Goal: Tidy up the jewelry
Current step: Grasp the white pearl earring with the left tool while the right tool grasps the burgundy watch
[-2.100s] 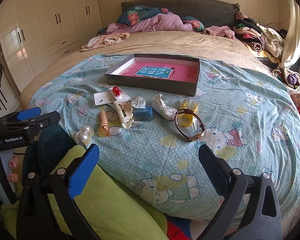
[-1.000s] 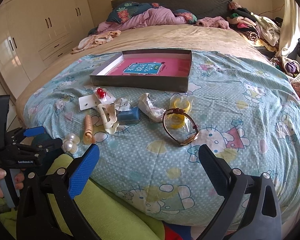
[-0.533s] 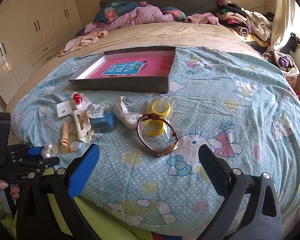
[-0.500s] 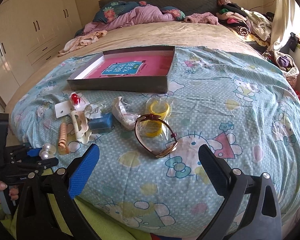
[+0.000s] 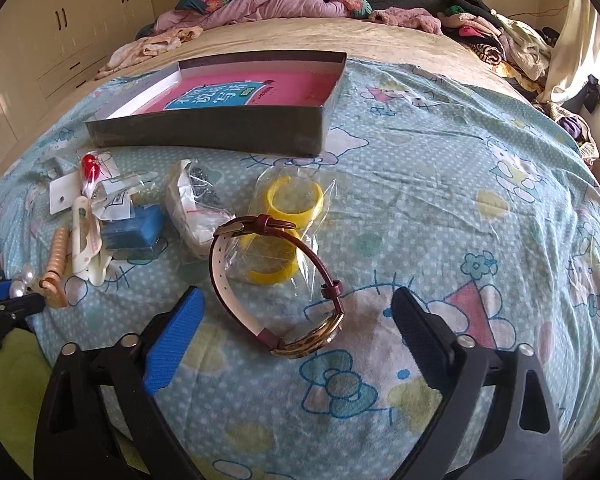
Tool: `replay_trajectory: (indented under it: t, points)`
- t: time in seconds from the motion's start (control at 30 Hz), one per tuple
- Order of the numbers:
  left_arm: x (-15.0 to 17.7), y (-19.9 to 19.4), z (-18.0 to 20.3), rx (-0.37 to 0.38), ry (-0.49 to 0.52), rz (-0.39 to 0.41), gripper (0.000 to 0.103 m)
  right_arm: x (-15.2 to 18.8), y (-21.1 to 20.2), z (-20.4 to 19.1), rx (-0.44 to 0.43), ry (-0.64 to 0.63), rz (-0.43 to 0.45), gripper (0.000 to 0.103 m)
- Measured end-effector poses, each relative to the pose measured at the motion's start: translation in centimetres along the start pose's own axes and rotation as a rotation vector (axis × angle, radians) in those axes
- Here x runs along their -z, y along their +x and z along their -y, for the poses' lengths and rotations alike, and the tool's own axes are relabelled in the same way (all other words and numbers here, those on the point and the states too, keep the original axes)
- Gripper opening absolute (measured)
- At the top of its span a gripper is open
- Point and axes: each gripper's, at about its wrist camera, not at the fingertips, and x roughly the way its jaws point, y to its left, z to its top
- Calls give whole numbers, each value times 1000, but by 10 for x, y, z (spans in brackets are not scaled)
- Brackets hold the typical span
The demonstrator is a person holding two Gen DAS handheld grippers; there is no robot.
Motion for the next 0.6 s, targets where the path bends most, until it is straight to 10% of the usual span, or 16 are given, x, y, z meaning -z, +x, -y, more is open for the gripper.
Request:
replay_trajectory:
  t: [0.2, 0.6]
  points:
    - [-11, -8, -8, -7, -25, 32, 28, 1, 7, -2, -43, -10, -2, 52]
    - [-59, -18, -24, -28, -58, 114, 28, -12, -22, 9, -109, 59, 53, 48]
